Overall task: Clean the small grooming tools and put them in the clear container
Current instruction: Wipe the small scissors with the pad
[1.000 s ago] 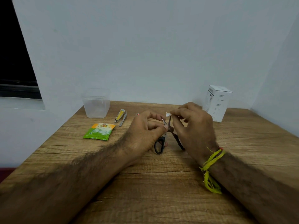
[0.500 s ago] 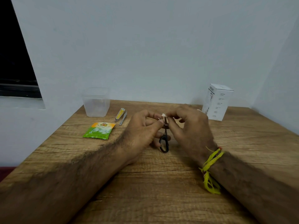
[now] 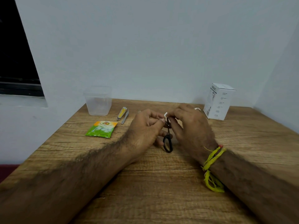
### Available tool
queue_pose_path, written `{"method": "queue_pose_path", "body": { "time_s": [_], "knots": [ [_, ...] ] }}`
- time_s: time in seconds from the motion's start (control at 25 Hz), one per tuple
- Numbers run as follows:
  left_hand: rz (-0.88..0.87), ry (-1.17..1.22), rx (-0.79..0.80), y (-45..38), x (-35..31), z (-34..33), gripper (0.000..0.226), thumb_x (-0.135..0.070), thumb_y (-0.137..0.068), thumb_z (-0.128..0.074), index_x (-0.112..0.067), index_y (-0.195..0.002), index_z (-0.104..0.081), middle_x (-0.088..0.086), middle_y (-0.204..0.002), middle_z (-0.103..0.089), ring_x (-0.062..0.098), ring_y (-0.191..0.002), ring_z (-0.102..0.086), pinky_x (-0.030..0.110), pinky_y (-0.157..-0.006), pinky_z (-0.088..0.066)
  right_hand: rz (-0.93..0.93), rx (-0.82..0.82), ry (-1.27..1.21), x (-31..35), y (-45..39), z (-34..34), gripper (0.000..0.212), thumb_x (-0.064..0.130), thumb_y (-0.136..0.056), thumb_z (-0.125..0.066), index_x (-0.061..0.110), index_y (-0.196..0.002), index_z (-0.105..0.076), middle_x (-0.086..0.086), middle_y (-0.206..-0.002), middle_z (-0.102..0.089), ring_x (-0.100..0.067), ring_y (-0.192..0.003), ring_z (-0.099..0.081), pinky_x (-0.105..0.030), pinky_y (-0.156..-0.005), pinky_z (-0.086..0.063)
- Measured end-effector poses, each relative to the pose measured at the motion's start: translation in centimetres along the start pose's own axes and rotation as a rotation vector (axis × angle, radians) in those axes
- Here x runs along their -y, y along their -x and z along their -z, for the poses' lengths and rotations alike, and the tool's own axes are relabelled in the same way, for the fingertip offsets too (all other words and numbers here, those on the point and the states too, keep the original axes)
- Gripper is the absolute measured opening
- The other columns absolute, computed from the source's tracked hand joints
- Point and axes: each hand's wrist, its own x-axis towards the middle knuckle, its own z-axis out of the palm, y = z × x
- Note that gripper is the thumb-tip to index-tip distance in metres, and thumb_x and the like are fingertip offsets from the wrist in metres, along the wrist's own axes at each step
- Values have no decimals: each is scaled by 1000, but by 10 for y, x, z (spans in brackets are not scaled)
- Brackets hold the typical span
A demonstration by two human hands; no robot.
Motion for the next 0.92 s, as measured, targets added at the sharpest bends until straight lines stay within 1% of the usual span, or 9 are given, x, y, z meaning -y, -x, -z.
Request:
{"method": "queue_pose_path", "body": {
  "time_s": [0.08,0.2,0.32,0.44,0.6,0.72,0.8,0.92],
  "knots": [
    [0,-2,-5,-1,0,-2,8,-12,-100,-59,-10,-108,-58,9,-84,-77,29,-73,-75,28,-46,-53,1,16,-1,0,1,0,10,13,-90,-64,14,-94,-72,1,-90,-65,-22,-86,-60,-38,-75,-48],
    [-3,-2,-22,1,-1,-1,8,-11,-100,-60,-8,-107,-58,8,-84,-77,24,-74,-76,24,-43,-50,3,20,5,0,0,0,10,13,-90,-65,16,-94,-73,2,-89,-65,-23,-86,-60,-36,-74,-45],
    [9,14,-25,1,-2,-3,9,-12,-100,-60,-8,-108,-58,9,-83,-77,26,-74,-76,23,-43,-49,28,49,12,-1,1,2,13,16,-92,-60,17,-96,-72,1,-89,-63,-25,-85,-60,-39,-72,-47],
    [10,23,-31,0,-2,0,11,-12,-99,-62,-8,-109,-58,9,-88,-77,24,-77,-76,22,-43,-50,40,53,25,-1,1,3,13,15,-92,-61,18,-97,-73,1,-89,-64,-24,-84,-60,-37,-73,-46],
    [14,30,-26,0,-2,-3,10,-10,-99,-60,-7,-109,-58,7,-84,-78,19,-73,-76,24,-44,-51,45,106,30,0,1,5,13,16,-94,-60,18,-99,-72,1,-91,-63,-24,-84,-59,-43,-71,-50],
    [16,37,-28,1,-3,-1,10,-10,-99,-60,-7,-109,-58,6,-86,-78,18,-75,-76,23,-44,-52,53,87,35,2,1,7,12,15,-93,-63,18,-98,-73,1,-90,-64,-24,-84,-60,-41,-71,-49],
    [33,59,-21,1,-4,-3,9,-8,-100,-59,-7,-109,-58,6,-85,-78,17,-75,-76,23,-44,-52,59,111,42,3,1,8,13,16,-94,-61,18,-98,-73,1,-90,-64,-23,-85,-59,-41,-71,-49],
    [43,56,-10,1,-4,-1,8,-9,-100,-59,-9,-108,-59,6,-90,-78,20,-79,-77,25,-46,-53,50,95,47,2,1,8,12,15,-92,-64,18,-98,-74,1,-91,-65,-23,-86,-59,-37,-73,-48]
  ]
}}
